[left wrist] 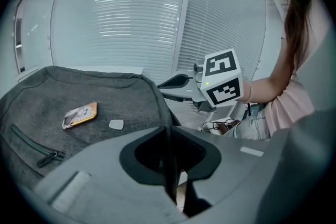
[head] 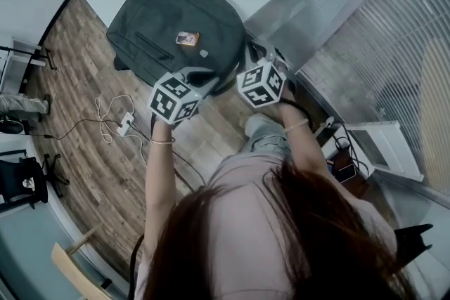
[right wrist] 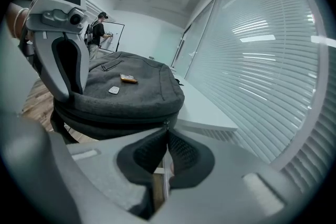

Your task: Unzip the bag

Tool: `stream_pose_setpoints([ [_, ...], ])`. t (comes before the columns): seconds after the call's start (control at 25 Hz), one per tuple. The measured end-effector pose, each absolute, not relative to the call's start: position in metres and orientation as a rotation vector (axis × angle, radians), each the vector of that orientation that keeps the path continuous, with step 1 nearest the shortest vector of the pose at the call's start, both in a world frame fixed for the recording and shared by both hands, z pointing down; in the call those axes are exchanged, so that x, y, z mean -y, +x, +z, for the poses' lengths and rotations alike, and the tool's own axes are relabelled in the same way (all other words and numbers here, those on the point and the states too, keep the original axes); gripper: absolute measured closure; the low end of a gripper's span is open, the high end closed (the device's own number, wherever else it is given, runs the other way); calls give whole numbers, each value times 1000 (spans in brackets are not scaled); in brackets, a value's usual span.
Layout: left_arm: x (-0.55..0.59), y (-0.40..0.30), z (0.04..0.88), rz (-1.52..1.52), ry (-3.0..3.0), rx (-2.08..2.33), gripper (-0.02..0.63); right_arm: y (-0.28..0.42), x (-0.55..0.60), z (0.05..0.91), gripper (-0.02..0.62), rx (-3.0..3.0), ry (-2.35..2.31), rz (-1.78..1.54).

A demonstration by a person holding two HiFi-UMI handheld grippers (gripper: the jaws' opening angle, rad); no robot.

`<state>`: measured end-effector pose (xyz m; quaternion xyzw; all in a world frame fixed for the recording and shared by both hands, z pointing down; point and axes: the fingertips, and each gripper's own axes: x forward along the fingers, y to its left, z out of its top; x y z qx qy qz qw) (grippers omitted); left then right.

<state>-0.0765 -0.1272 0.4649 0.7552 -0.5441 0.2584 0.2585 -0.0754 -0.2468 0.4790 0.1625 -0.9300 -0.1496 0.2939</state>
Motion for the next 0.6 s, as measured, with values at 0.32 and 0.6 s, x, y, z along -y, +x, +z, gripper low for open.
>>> stream_pose_setpoints([
  [0.32, 127, -75, 470, 694, 2036, 1447, 557, -84, 259, 482, 583, 2482, 381, -415],
  [0.6, 129, -76, 471, 686, 2048, 1429, 557, -97, 276, 480, 583, 2503, 369, -453],
])
